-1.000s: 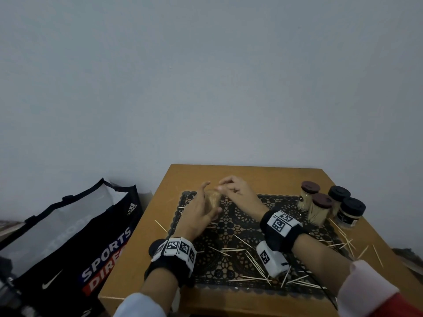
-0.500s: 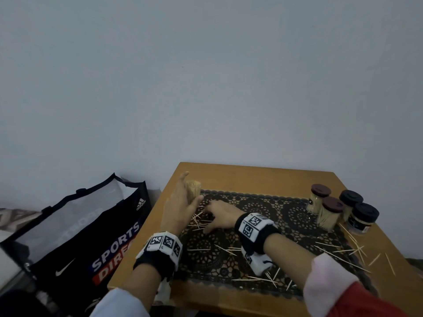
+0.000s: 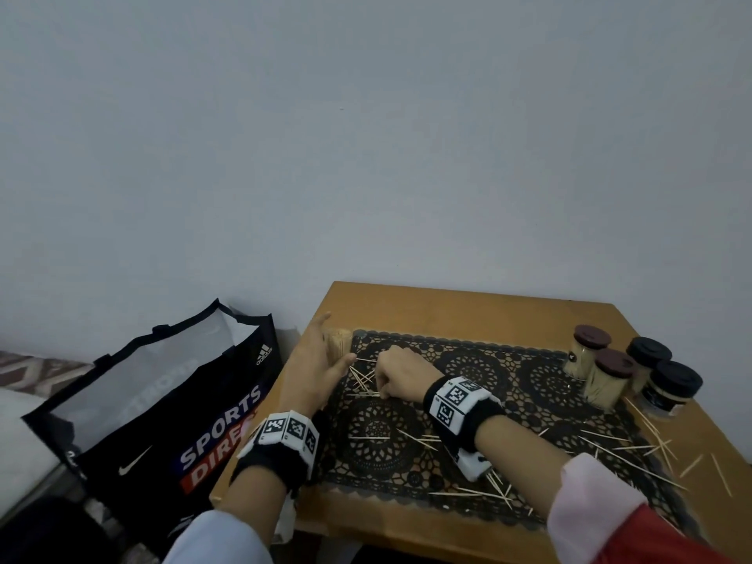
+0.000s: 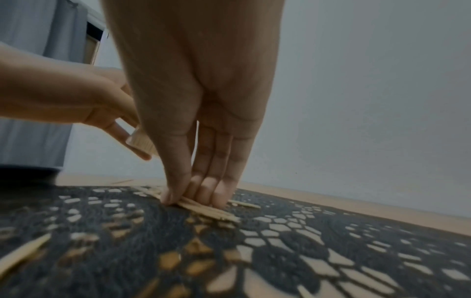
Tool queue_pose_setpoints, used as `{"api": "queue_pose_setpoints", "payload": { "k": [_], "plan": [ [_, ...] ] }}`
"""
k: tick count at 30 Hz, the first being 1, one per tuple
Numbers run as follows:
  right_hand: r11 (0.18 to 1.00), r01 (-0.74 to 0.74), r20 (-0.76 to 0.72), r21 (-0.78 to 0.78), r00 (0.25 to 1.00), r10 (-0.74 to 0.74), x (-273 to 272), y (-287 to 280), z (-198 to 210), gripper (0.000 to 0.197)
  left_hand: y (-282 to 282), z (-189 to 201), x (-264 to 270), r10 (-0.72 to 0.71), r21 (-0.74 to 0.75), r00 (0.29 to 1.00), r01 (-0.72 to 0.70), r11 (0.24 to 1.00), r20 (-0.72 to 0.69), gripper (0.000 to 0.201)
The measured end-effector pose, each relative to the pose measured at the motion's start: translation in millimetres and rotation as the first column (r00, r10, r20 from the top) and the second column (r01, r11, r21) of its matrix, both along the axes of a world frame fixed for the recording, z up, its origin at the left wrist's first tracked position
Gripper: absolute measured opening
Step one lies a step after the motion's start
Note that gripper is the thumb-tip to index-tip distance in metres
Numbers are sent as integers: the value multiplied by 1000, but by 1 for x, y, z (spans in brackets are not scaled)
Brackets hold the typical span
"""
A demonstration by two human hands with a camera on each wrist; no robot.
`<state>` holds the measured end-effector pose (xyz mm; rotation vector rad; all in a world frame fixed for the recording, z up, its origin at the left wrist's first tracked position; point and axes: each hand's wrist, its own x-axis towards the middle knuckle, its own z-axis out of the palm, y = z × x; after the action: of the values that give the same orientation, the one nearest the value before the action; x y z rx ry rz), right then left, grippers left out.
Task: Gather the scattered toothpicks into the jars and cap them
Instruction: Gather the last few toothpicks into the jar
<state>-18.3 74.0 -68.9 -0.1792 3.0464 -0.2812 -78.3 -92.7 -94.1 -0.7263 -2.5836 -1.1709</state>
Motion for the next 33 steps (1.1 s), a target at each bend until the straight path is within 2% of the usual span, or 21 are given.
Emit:
{"api": "queue_pose_setpoints", "payload": {
  "k": [4, 8, 12, 16, 19, 21, 22, 24, 25, 27, 28, 31, 33],
  "plan": [
    [992, -36, 95, 118, 995, 25, 2, -3, 1, 17, 0, 3, 4, -8, -56, 1000, 8, 998, 5, 83],
    [985, -64, 201, 162, 979, 31, 5, -4, 2, 28, -1, 4, 6, -37, -102, 999, 39, 994, 19, 85],
    [974, -94, 178, 208, 982, 57, 8, -2, 3, 13, 0, 5, 7, -51, -108, 998, 54, 993, 31, 83],
    [1000, 10, 75, 1, 997, -10, 7, 15, 11, 14, 1, 6, 9, -55, -106, 998, 57, 993, 26, 83],
    [976, 79, -15, -202, 996, -84, 4, 26, 21, 17, 2, 8, 11, -61, -105, 998, 64, 992, 28, 83],
    [897, 112, -108, -428, 979, -174, 0, 26, 30, 15, 2, 11, 13, -86, -92, 996, 89, 992, 29, 83],
    [814, 120, -143, -569, 960, -241, -2, 24, 36, 13, 2, 11, 14, -110, -81, 993, 112, 990, 30, 82],
    [561, 85, -148, -823, 923, -356, -5, 14, 46, 11, 4, 10, 15, -173, -49, 983, 176, 983, 56, 81],
    [447, 50, -144, -893, 910, -389, -7, 9, 50, 11, 4, 9, 14, -207, -26, 975, 210, 977, 80, 81],
    [316, -4, -146, -949, 892, -428, -9, -3, 52, 15, 5, 5, 12, -259, 12, 959, 260, 966, 111, 83],
    [294, -13, -147, -956, 886, -440, -11, -9, 50, 15, 6, 4, 12, -272, 24, 955, 272, 962, 115, 85],
    [337, 43, -121, -941, 884, -451, -18, -21, 35, 10, 6, 6, 14, -279, 65, 955, 274, 960, 96, 86],
    [331, 92, -70, -939, 892, -446, -21, -26, 24, 8, 6, 7, 14, -264, 87, 961, 257, 962, 78, 88]
  ]
}}
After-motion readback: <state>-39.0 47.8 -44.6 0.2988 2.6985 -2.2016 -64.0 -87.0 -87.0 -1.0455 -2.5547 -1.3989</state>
